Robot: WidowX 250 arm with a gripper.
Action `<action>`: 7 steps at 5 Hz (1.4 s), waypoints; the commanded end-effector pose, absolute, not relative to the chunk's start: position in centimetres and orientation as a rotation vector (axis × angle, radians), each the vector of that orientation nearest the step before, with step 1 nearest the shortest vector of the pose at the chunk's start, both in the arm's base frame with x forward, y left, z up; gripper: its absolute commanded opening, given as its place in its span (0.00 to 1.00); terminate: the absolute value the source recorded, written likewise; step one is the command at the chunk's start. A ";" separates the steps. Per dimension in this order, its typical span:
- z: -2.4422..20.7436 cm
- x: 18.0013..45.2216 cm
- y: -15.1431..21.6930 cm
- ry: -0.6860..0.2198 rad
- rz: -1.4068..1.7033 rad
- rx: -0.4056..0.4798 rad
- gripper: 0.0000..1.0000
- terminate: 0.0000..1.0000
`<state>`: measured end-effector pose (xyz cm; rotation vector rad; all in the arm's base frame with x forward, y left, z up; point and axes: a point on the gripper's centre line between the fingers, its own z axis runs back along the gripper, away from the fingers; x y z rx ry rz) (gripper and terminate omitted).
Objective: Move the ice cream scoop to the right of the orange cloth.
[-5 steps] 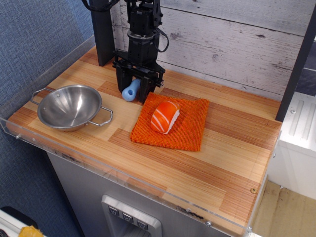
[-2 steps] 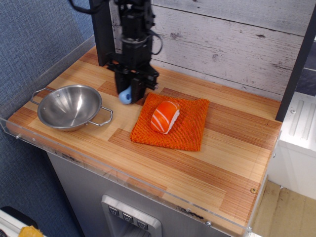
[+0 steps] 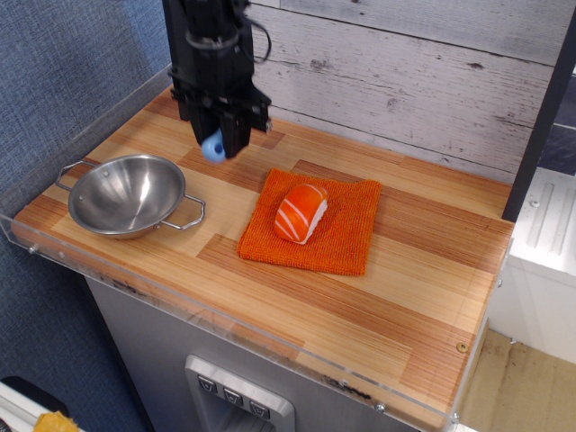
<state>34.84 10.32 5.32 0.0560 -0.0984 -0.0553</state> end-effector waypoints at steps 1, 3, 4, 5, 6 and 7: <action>11.5 34.1 9.2 -0.256 -0.091 0.061 0.00 0.00; 10.9 32.1 4.1 -0.234 -0.218 0.044 0.00 0.00; 9.1 30.9 1.3 -0.183 -0.281 0.033 0.00 0.00; 7.4 30.0 -1.4 -0.136 -0.346 0.025 0.00 0.00; 5.2 29.4 -4.6 -0.084 -0.428 0.025 0.00 0.00; 3.4 29.4 -7.6 -0.044 -0.375 0.078 0.00 0.00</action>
